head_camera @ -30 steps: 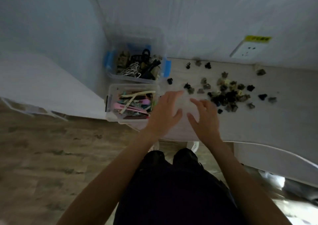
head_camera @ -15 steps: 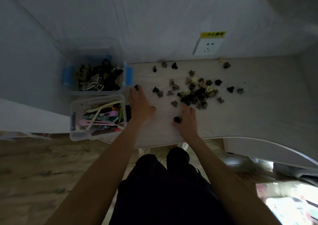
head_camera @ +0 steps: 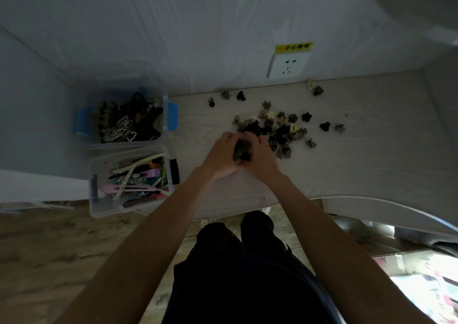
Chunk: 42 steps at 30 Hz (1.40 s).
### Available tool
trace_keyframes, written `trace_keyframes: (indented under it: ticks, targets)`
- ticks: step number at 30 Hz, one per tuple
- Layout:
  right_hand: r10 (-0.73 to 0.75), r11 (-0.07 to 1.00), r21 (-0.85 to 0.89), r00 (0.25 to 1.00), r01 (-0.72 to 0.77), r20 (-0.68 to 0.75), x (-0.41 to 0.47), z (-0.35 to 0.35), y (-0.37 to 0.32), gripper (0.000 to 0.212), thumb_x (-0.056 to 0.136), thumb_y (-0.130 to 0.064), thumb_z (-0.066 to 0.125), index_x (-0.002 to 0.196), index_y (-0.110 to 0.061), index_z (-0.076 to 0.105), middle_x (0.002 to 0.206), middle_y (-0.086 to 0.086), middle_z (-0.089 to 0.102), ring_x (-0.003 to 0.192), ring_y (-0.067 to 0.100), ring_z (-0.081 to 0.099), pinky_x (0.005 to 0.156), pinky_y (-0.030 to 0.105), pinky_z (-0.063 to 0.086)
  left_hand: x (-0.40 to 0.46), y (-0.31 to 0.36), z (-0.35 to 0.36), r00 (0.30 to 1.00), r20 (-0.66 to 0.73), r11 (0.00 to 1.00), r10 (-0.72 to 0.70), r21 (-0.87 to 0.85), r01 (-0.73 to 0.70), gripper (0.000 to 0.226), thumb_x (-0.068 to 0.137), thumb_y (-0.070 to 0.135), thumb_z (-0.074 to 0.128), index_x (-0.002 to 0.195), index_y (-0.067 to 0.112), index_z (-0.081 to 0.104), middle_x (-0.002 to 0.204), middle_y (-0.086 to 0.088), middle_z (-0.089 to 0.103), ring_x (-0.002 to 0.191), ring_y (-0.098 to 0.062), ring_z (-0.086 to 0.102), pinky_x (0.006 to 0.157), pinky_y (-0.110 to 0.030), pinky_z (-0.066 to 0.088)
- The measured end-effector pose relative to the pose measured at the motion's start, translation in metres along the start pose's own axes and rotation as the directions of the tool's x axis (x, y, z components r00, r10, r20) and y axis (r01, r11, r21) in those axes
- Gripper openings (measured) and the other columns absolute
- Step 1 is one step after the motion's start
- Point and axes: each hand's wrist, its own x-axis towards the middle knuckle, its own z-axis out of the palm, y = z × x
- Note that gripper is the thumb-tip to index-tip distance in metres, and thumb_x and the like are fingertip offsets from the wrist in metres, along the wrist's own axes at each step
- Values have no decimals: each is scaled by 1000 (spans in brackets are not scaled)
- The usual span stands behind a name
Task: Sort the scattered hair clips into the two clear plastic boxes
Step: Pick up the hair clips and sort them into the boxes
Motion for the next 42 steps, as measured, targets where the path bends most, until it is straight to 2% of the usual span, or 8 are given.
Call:
trace_keyframes:
  ticks: [9, 15, 20, 25, 30, 36, 39, 42]
  targets:
    - [0, 999, 36, 1000, 1, -13, -4, -2, -4, 49, 79, -25, 70, 119, -8, 47, 119, 14, 50, 101, 30, 52, 74, 30, 38, -3, -2, -10, 1000, 11, 999, 5, -42, -4, 48, 80, 28, 67, 125, 23, 50, 122, -5, 49, 106, -21, 53, 95, -32, 42]
    - [-125, 954, 279, 992, 112, 27, -11, -22, -39, 48, 78, -12, 70, 121, -8, 47, 116, 11, 59, 97, 21, 58, 68, 7, 42, -29, -15, -34, 967, -251, 958, 41, -266, -110, 49, 72, 11, 76, 117, 14, 55, 117, -11, 54, 94, -18, 58, 83, -18, 46]
    - [-332, 888, 340, 943, 310, 9, -6, -30, -104, 45, 77, -11, 69, 119, -11, 50, 112, 9, 60, 97, 25, 63, 85, 45, 53, -60, -25, -89, 865, -499, 946, 53, -254, -204, 46, 73, 9, 71, 116, 13, 54, 115, 0, 52, 95, -1, 54, 85, -4, 41]
    - [-450, 853, 307, 893, 422, 22, 18, -19, -167, 44, 77, -8, 69, 117, -6, 52, 113, 13, 62, 100, 26, 60, 84, 32, 48, -79, -44, -139, 782, -624, 978, 7, -159, -136, 45, 75, 12, 67, 118, 15, 54, 117, -9, 56, 106, -19, 56, 92, -28, 46]
    - [-469, 882, 151, 866, 447, 175, 39, 1, -194, 39, 79, -11, 68, 113, -2, 54, 113, 17, 62, 103, 28, 58, 76, 24, 38, -83, -68, -152, 783, -612, 993, -115, -55, 104, 49, 77, 17, 71, 123, 19, 54, 118, -6, 62, 109, -19, 57, 90, -20, 37]
    - [-489, 854, -27, 819, 520, 300, 50, 4, -204, 54, 74, -24, 75, 122, -10, 54, 118, 14, 57, 108, 27, 53, 85, 32, 41, -84, -82, -155, 819, -555, 979, -146, 35, 198, 52, 82, 22, 68, 130, 15, 50, 119, -10, 64, 110, -27, 60, 92, -33, 44]
    - [-485, 849, -68, 825, 524, 291, 52, 5, -201, 64, 73, -25, 74, 130, -14, 47, 122, 13, 49, 108, 26, 51, 87, 33, 42, -84, -82, -156, 850, -514, 980, -118, 79, 184, 54, 85, 20, 62, 136, 15, 43, 122, -10, 63, 109, -27, 60, 95, -36, 45]
    - [-577, 811, -15, 803, 585, 148, 40, -5, -186, 47, 81, -17, 67, 125, -11, 52, 122, 11, 51, 104, 23, 53, 87, 29, 43, -86, -81, -153, 829, -557, 986, -44, 107, 125, 46, 88, 19, 55, 133, 17, 46, 121, -6, 64, 103, -24, 63, 91, -37, 50]
